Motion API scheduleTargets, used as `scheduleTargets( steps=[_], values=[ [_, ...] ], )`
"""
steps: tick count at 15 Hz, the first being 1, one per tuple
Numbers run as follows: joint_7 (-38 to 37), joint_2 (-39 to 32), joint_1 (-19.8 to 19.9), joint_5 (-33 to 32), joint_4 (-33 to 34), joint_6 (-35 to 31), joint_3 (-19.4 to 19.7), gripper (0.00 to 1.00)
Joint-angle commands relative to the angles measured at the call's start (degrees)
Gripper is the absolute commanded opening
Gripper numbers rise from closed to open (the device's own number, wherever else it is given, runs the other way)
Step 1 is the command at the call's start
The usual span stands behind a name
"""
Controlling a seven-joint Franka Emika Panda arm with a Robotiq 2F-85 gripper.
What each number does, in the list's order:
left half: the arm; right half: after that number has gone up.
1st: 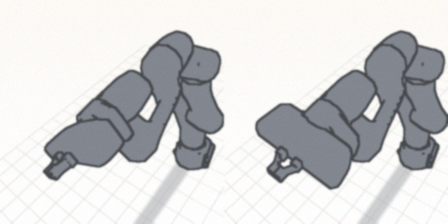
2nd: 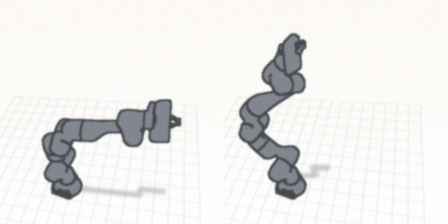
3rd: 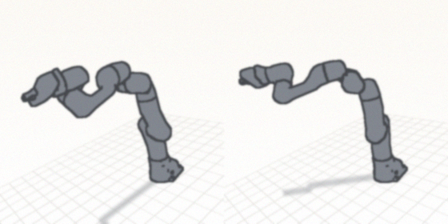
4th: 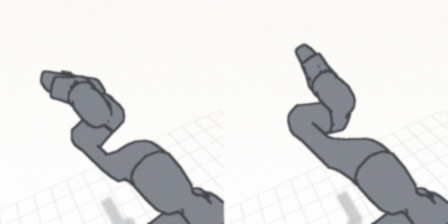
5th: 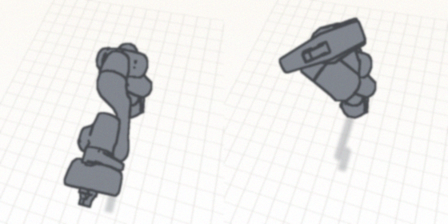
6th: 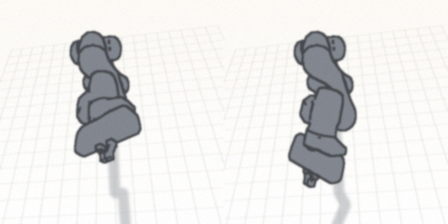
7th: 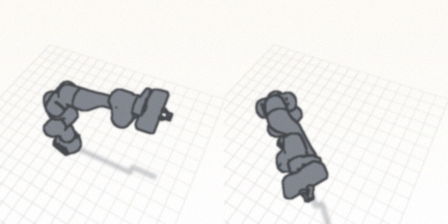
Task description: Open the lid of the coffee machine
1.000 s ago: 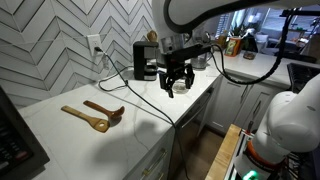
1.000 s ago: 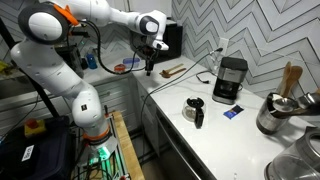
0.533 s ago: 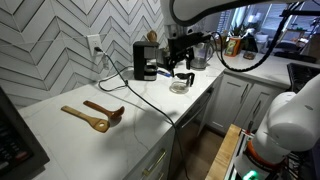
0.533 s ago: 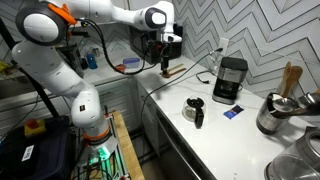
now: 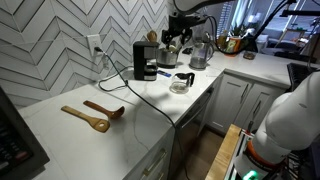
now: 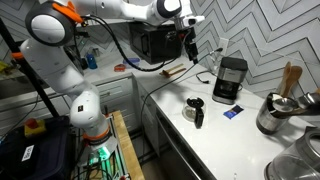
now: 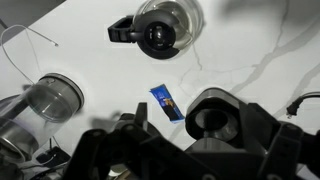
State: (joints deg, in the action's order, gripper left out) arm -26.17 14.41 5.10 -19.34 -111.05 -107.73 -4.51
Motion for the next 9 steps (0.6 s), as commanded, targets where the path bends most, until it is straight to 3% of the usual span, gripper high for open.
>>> scheduleTargets(
  steps=[1,9],
  values=[
    [0.0,-0.4,-0.5,-0.1,0.5,0.0,0.6,1.0],
    [-0.5,-0.9,0.1,0.1,0.9,-0.5,1.2,1.0]
  ],
)
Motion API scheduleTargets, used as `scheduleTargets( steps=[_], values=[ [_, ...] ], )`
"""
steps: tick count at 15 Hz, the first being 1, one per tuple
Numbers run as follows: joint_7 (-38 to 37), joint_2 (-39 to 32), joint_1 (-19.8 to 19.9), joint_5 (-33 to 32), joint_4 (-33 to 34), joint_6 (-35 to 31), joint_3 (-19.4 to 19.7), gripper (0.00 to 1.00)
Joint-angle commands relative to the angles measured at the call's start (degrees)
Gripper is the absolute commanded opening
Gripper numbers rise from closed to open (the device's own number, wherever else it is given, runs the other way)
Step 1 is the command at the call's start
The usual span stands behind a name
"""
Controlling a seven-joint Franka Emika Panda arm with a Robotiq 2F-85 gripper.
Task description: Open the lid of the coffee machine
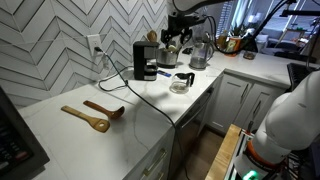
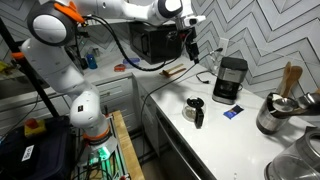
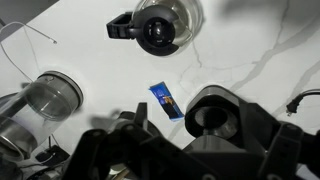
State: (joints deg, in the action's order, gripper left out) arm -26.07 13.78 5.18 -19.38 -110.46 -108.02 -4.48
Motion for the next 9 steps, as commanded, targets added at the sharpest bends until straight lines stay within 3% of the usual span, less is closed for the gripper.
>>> scheduleTargets(
  steps=[1,4,9],
  values=[
    [-0.5,-0.2,0.6,1.1,0.0,-1.9,2.4,1.0],
    [1.5,0.1,1.2,7.2,-0.6,-7.0,6.2,1.0],
    [10.9,-1.0,1.5,24.8,-1.0,-16.5,13.0,1.0]
  ],
)
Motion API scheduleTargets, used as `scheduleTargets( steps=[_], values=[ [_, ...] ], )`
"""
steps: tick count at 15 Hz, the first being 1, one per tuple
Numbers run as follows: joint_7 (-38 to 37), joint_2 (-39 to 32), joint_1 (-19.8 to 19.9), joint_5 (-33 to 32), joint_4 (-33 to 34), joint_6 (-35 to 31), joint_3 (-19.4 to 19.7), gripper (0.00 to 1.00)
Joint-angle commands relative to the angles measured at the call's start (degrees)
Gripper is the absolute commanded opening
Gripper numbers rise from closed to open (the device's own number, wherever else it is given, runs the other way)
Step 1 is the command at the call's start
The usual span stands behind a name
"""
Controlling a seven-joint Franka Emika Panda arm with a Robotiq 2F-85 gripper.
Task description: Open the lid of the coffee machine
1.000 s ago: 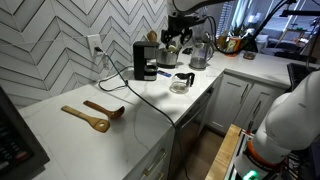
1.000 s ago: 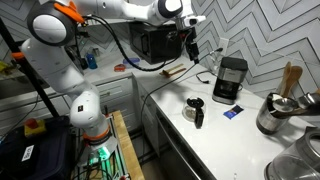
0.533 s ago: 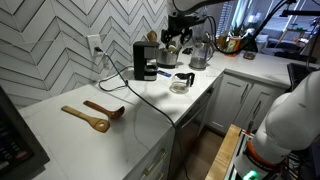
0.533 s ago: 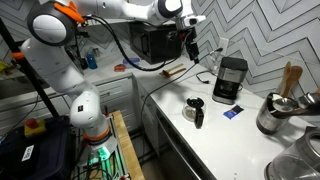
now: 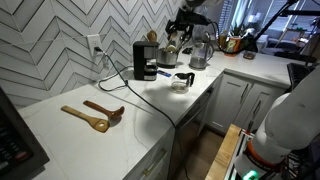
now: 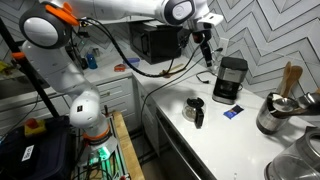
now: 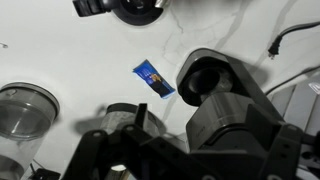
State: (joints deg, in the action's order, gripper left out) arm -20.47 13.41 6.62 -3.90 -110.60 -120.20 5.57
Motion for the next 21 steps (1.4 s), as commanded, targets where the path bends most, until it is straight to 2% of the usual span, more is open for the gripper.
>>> scheduleTargets(
  steps=[1,6,7,14,21],
  values=[
    [7.5,-1.2,0.0,12.9,-0.7,-5.5,4.0,1.0],
    [17.9,-4.8,0.0,28.9,0.0,-9.4,7.4,1.0],
    [14.2,-3.3,0.7,24.2,0.0,-7.4,5.7,1.0],
    [14.9,-3.9,0.7,24.8,0.5,-7.7,5.6,1.0],
    [15.9,-8.3,2.2,34.7,4.8,-5.4,9.1,1.0]
  ],
)
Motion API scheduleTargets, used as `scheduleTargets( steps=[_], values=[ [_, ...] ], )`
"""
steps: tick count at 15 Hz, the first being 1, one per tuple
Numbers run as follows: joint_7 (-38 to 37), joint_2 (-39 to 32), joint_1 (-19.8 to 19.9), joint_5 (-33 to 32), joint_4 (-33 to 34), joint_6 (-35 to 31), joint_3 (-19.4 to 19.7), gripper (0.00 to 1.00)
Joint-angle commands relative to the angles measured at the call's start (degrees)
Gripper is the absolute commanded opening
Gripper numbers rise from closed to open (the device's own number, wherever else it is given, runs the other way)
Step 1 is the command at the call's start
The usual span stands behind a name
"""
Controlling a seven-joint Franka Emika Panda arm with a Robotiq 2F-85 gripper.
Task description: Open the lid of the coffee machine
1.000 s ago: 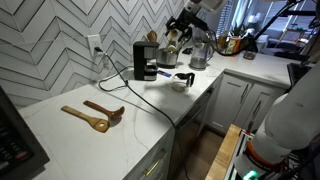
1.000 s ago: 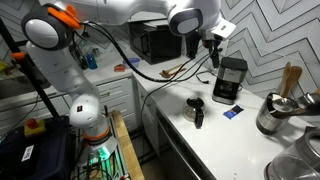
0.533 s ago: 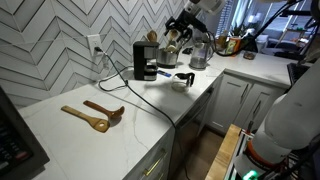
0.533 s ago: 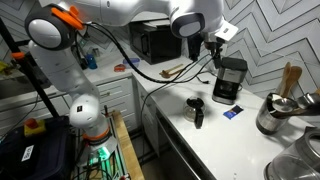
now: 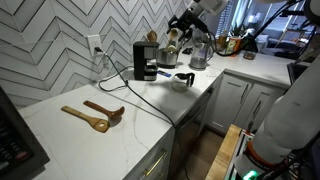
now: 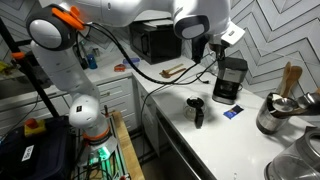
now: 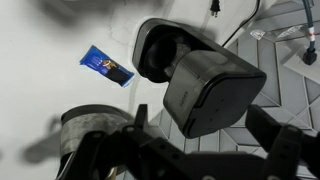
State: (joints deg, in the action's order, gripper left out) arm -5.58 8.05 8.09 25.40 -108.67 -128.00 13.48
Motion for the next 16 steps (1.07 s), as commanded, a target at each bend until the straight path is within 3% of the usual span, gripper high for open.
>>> scheduleTargets(
  steps=[1,4,16],
  values=[
    [1.1,-4.1,0.9,7.1,3.7,2.7,1.4,1.0],
    [0.8,-7.5,1.6,11.9,6.1,3.8,1.5,1.0],
    [1.1,-21.4,4.5,20.0,20.5,12.6,-1.9,1.0]
  ],
)
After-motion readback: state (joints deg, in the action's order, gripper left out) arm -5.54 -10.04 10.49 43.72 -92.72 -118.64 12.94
